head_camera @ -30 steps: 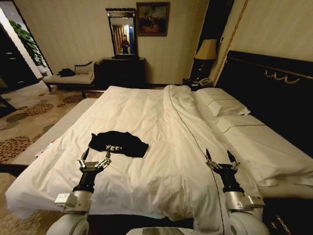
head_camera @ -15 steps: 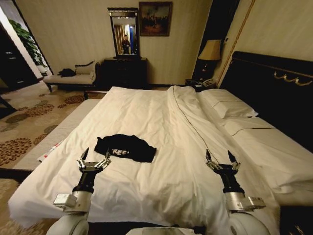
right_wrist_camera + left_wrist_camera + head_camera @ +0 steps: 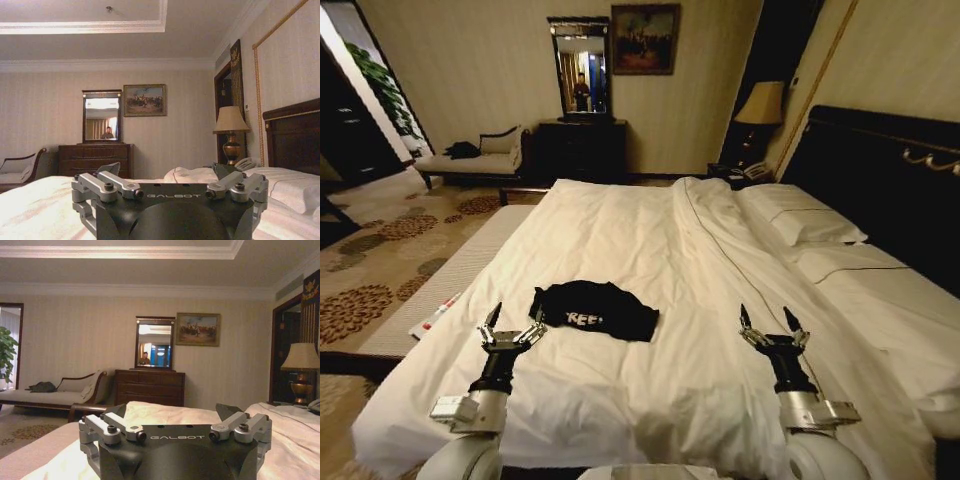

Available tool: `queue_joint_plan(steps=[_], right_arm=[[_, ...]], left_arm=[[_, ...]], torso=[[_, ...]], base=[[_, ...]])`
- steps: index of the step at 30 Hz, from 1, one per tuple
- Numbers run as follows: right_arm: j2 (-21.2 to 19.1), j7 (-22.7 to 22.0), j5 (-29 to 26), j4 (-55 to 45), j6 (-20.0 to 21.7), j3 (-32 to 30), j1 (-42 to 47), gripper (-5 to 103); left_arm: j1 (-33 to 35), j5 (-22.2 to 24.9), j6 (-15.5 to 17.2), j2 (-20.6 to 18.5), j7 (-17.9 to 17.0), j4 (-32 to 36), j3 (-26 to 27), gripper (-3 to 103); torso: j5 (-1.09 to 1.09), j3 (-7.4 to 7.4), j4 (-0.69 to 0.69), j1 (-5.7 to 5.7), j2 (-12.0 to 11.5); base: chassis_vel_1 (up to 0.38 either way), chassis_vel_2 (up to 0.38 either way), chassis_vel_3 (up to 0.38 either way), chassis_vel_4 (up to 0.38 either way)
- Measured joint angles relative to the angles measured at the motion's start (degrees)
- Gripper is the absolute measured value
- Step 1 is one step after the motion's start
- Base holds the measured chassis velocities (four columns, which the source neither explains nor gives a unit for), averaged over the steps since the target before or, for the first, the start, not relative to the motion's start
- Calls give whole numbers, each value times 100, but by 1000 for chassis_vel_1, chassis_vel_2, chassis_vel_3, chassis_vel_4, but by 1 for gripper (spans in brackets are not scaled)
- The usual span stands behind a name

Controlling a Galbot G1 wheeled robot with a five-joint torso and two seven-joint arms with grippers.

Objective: Fold the clothes on the bed.

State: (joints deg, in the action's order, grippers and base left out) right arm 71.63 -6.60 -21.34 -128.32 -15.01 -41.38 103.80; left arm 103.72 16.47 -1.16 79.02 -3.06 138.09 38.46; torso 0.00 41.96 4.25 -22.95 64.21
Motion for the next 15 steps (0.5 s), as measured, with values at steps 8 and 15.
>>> queue_joint_plan(steps=[8, 15], right_arm=[[-38, 57, -127, 86, -134, 52, -108, 100], [-46, 106, -144, 182, -181, 67, -159, 100]], left_arm=[[-85, 0, 0, 0, -12, -92, -9, 100], [-187, 35, 18, -15, -12, -201, -17, 100]], torso=[[-2, 0, 0, 0, 0], [2, 0, 1, 1, 0]], base=[[51, 88, -52, -84], [0, 0, 0, 0]])
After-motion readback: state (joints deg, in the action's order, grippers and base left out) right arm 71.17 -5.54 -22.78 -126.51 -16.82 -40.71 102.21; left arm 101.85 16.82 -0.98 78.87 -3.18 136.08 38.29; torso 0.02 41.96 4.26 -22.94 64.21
